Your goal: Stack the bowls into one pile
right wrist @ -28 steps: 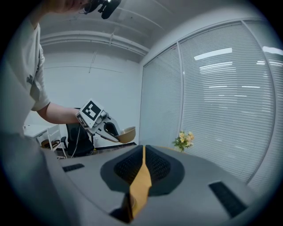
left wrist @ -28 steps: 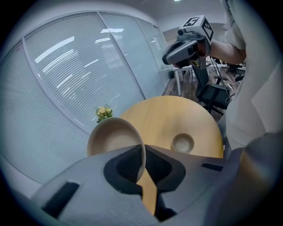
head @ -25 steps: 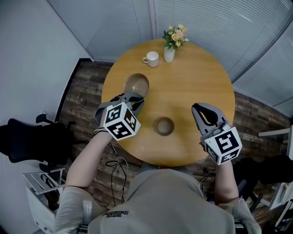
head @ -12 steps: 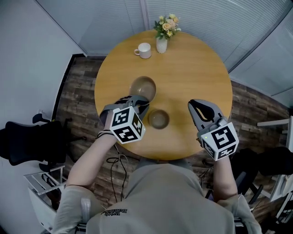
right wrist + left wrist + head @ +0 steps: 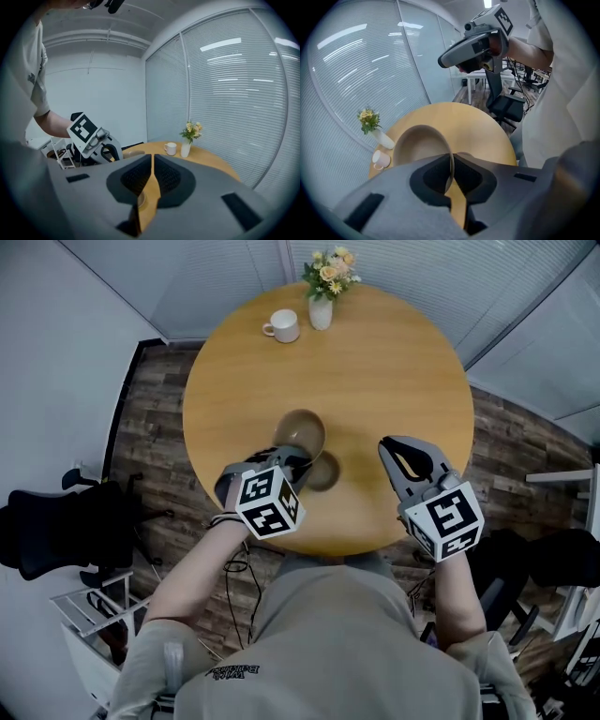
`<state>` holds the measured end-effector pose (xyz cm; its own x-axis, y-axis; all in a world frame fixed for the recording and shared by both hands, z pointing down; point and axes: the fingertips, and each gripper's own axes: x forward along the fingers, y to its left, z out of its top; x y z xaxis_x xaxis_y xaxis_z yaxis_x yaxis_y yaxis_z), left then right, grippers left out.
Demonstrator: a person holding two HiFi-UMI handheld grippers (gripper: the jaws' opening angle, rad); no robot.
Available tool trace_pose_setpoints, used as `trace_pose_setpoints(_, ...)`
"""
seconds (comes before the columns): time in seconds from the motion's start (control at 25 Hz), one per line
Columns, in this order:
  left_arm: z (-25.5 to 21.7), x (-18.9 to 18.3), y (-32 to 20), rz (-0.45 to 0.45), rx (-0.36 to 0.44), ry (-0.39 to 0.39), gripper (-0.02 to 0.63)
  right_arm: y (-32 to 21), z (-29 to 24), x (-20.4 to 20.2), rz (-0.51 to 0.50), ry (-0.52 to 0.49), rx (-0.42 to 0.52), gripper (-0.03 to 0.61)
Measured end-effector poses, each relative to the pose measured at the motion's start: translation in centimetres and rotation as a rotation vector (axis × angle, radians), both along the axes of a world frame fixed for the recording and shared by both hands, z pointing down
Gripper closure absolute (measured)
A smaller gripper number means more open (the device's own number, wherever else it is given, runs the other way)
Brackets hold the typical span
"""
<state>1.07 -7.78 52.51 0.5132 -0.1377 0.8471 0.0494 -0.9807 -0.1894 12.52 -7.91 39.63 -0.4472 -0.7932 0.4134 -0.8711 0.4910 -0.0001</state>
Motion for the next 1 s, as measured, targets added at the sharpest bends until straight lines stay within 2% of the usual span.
trace_pose_setpoints(0.36, 5.1, 0.8, 3.0, 0.029, -0.018, -0.067, 0.586, 0.7, 2.8, 0.3, -0.004, -0.001, -0.060, 0.543)
trace_pose_setpoints(0.8, 9.6, 2.3, 6.5, 0.023, -0.166, -0.084, 0.586, 1.8, 5.0, 0.6, -0.013, 0.001, -0.108, 0.541)
trace_pose_setpoints(1.0, 12.0, 1.9, 7.7, 0.041, -0.183, -0.132, 0.586, 2.2, 5.8, 0.4, -0.020, 0.001, -0.126, 0.541)
